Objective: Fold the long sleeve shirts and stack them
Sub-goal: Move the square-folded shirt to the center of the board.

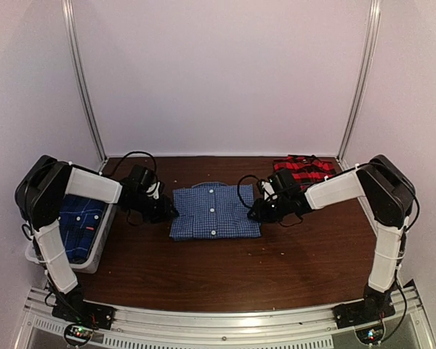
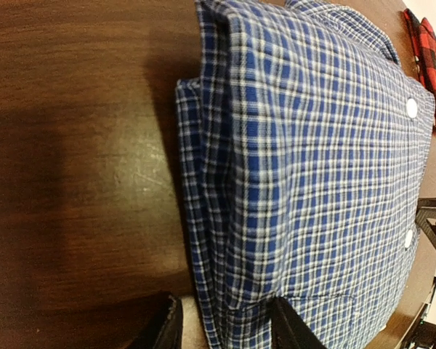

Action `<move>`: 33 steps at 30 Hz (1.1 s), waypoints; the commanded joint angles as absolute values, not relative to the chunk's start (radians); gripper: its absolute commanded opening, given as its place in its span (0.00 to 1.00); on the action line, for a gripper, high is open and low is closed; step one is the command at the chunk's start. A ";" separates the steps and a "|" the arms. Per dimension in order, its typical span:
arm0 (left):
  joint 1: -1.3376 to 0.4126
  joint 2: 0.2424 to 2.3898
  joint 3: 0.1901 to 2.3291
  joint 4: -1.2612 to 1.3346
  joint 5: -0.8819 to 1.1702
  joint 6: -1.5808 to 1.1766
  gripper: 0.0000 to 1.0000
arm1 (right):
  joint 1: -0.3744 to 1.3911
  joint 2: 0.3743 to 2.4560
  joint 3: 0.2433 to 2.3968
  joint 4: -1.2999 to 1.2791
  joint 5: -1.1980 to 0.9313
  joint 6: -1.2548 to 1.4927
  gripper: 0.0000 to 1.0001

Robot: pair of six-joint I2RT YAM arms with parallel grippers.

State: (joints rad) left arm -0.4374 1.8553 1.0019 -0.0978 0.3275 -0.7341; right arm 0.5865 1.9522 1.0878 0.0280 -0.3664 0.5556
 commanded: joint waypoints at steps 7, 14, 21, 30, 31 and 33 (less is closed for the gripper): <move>-0.439 1.915 1.008 -0.057 0.365 -0.781 0.37 | 0.580 1.898 1.041 -0.003 -0.359 0.550 0.28; -0.463 1.933 1.008 -0.035 0.403 -0.832 0.23 | 0.581 1.878 1.040 -0.007 -0.348 0.532 0.28; -0.479 1.924 0.986 0.049 0.490 -0.912 0.04 | 0.581 1.861 1.026 -0.003 -0.346 0.525 0.28; -0.497 1.813 0.985 -0.088 0.484 -0.886 0.00 | 0.588 1.831 0.990 -0.003 -0.355 0.530 0.28; -0.495 1.802 0.984 -0.116 0.481 -0.870 0.00 | 0.591 1.826 0.984 -0.003 -0.356 0.531 0.28; -0.489 1.772 0.967 -0.159 0.478 -0.842 0.00 | 0.605 1.815 0.969 -0.003 -0.355 0.539 0.28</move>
